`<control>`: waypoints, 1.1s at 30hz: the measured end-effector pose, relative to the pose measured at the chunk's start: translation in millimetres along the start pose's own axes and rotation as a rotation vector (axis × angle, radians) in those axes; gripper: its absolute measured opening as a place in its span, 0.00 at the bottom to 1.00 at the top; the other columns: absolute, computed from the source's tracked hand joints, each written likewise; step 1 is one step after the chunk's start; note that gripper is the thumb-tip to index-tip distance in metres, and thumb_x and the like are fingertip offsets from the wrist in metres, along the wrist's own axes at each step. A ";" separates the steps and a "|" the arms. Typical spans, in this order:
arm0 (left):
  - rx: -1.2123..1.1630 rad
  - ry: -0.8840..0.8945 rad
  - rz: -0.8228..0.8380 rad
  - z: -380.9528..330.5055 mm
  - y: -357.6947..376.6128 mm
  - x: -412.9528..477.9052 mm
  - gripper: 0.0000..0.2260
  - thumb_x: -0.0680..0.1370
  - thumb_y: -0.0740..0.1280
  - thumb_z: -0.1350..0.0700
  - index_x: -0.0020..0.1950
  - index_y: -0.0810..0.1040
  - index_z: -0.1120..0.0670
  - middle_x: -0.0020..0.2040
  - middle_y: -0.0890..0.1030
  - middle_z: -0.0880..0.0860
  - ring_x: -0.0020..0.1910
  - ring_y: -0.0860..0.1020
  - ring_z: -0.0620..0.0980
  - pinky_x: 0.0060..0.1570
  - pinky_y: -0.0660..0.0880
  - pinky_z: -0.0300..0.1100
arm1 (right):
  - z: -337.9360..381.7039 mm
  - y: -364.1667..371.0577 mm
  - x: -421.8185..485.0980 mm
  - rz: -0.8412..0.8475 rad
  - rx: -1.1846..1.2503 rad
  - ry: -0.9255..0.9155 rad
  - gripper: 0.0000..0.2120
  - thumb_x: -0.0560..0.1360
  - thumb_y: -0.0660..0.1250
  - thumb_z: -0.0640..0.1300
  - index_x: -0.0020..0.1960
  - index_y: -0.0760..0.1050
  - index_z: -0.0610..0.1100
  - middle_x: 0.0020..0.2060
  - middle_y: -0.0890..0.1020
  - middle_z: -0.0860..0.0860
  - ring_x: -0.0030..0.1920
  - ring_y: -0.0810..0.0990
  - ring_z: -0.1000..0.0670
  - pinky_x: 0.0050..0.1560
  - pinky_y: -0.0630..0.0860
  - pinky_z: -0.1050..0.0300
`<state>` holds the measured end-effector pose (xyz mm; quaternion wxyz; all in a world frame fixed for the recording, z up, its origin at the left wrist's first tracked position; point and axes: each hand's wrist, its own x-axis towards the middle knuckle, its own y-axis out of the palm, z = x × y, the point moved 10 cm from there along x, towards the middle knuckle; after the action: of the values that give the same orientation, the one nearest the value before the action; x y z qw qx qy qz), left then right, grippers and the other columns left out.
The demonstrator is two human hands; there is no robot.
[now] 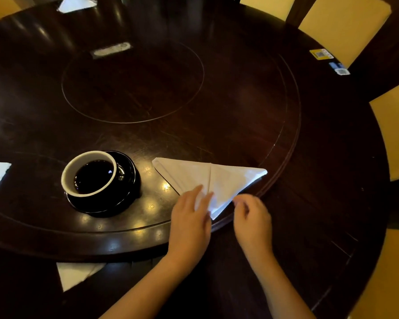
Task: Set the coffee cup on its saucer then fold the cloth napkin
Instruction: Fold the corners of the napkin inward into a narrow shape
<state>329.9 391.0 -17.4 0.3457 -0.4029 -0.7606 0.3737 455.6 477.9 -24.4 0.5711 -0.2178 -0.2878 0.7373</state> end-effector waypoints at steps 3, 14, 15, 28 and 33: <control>0.148 0.184 0.078 -11.8 17.6 -5.6 0.20 0.66 0.76 0.54 0.57 0.79 0.51 0.57 0.81 0.49 0.56 0.77 0.51 0.55 0.75 0.46 | 31.9 9.3 22.7 0.120 -0.036 -0.208 0.17 0.80 0.53 0.45 0.66 0.70 0.44 0.65 0.74 0.50 0.67 0.68 0.51 0.63 0.65 0.61; 0.168 0.285 0.030 -7.7 21.6 -5.0 0.18 0.64 0.78 0.59 0.53 0.82 0.53 0.53 0.83 0.51 0.51 0.78 0.51 0.52 0.71 0.42 | -3.2 64.1 41.2 0.600 -0.628 -0.647 0.37 0.71 0.25 0.64 0.75 0.42 0.49 0.75 0.45 0.55 0.75 0.41 0.56 0.75 0.38 0.54; 0.168 0.284 0.027 -8.1 21.3 -5.5 0.18 0.64 0.78 0.59 0.53 0.82 0.53 0.53 0.83 0.50 0.51 0.79 0.51 0.52 0.73 0.43 | -10.0 57.4 47.2 0.569 -0.645 -0.639 0.36 0.72 0.26 0.64 0.75 0.42 0.49 0.75 0.46 0.55 0.76 0.43 0.55 0.75 0.40 0.55; 0.089 0.273 -0.041 -6.5 16.0 -7.9 0.07 0.73 0.66 0.54 0.49 0.80 0.53 0.54 0.81 0.51 0.51 0.76 0.50 0.53 0.70 0.43 | 2.0 20.3 90.6 0.340 -0.409 -0.371 0.08 0.77 0.62 0.44 0.54 0.75 0.45 0.47 0.77 0.51 0.51 0.73 0.48 0.49 0.69 0.54; 0.035 0.286 -0.085 2.6 4.6 0.1 0.06 0.68 0.72 0.64 0.41 0.78 0.56 0.45 0.81 0.52 0.43 0.76 0.51 0.48 0.67 0.40 | -45.7 8.9 68.6 0.543 -0.216 0.041 0.06 0.71 0.68 0.42 0.39 0.73 0.41 0.33 0.76 0.48 0.36 0.74 0.48 0.37 0.69 0.54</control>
<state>329.4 392.1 -22.5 0.4731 -0.4134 -0.7133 0.3105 461.5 550.7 -63.7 0.3321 -0.3613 -0.2842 0.8237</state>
